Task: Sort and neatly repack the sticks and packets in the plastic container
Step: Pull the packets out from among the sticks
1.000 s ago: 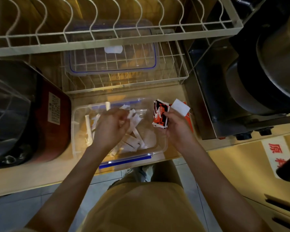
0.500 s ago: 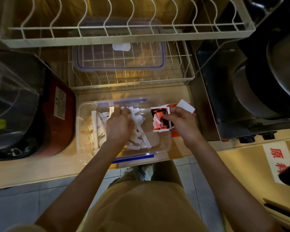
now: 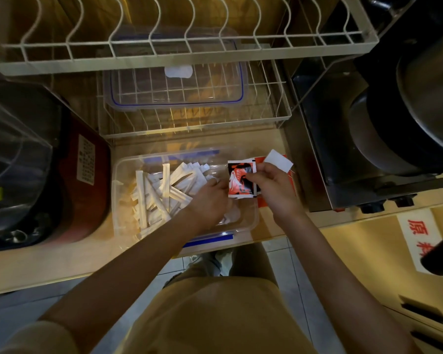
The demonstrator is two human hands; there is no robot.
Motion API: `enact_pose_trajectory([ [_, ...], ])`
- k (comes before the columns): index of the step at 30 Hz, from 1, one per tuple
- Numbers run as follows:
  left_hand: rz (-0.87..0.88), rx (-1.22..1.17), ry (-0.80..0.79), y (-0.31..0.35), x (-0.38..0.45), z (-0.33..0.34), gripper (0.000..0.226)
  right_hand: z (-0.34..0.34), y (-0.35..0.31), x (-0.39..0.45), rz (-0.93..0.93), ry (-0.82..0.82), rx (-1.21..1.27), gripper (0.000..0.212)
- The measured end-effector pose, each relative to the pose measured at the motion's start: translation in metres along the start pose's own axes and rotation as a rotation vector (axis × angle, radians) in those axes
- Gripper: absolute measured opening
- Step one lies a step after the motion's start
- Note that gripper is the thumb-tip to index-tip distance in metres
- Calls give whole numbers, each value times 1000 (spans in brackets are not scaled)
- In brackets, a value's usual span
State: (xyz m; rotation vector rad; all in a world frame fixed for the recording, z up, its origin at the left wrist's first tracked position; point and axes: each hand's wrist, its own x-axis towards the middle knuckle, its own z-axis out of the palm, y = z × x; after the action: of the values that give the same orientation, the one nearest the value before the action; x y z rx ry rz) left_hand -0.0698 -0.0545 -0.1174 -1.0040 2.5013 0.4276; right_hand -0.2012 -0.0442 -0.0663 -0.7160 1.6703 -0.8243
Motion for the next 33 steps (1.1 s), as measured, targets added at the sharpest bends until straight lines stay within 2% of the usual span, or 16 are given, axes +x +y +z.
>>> enact_pose_trajectory([
  [3,8,-68,87,1,-3,-10,31,-1,0,-1,14,2,52,10],
  [4,-6,-140,173,2,-6,-16,30,-2,1,0,25,7,83,13],
  [5,26,-124,314,1,-7,-20,26,-3,2,1,44,10,117,17],
  [6,61,-117,386,0,-9,-26,25,-4,2,2,68,8,144,17],
  [7,111,-73,387,-1,-12,-28,26,-5,2,3,93,-5,169,16],
  [9,81,-51,358,-6,-17,-26,27,-7,2,5,139,-50,264,17],
  [12,41,-95,490,-15,-29,-22,30,-10,3,9,179,-100,435,17],
  [14,-35,-169,591,-22,-38,-18,20,-10,4,10,176,-97,412,16],
  [15,-108,-237,599,-27,-43,-16,15,-11,5,10,169,-95,385,16],
  [19,-450,-492,523,-47,-55,9,23,-6,7,6,126,-108,257,14],
  [24,-537,-584,441,-52,-54,28,19,-3,8,2,52,-80,127,15],
  [27,-575,-634,477,-50,-53,30,19,-2,5,0,18,-100,93,12],
  [28,-581,-705,528,-46,-52,26,19,-1,4,-1,3,-115,85,12],
  [30,-559,-1073,571,-33,-51,10,24,-1,2,-2,-27,-144,79,18],
  [32,-451,-1561,498,-19,-51,-11,29,1,2,-4,-52,-167,70,20],
  [33,-373,-1682,467,-14,-49,-18,31,1,3,-4,-68,-177,46,19],
])
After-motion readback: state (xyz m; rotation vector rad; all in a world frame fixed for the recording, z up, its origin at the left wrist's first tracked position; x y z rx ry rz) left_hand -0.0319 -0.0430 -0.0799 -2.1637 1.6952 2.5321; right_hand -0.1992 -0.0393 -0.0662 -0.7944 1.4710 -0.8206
